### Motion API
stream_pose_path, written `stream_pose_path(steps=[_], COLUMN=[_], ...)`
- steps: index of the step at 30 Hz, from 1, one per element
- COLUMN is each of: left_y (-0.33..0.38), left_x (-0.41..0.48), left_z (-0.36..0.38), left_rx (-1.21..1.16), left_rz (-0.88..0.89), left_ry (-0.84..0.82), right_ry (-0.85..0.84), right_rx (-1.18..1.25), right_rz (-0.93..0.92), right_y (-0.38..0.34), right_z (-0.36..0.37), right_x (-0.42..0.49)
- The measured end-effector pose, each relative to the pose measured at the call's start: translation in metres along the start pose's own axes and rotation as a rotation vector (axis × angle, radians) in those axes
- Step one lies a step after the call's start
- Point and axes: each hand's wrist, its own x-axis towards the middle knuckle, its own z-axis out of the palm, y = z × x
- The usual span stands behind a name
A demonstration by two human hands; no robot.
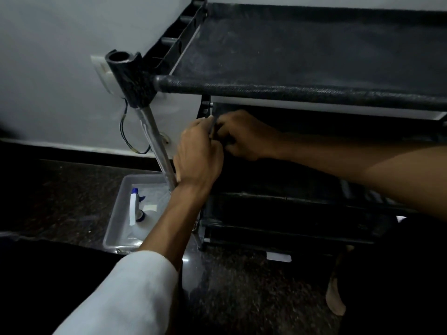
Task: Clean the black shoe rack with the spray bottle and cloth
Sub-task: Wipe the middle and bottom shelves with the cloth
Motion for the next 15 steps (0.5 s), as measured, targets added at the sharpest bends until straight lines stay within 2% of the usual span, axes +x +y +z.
stream_pose_path(steps=[4, 7, 11, 15], left_y=[-0.003, -0.007, -0.006, -0.005], left_x=[-0.002, -0.001, -0.005, -0.007], left_z=[0.0, 0.001, 0.009, 0.011], left_rx=[0.038, 0.066, 0.248, 0.283], left_rz=[0.065, 0.125, 0.159, 0.2], left_ry=[-0.06, -0.124, -0.187, -0.279], right_ry=[0.059, 0.059, 0.002, -0.031], right_rx=[-0.004, -0.009, 0.061, 0.064], right_rz=[0.138, 0.135, 0.145, 0.172], right_y=[0.033, 0.037, 0.032, 0.016], right_z=[-0.008, -0.009, -0.017, -0.023], right_x=[0.018, 0.018, -0.002, -0.039])
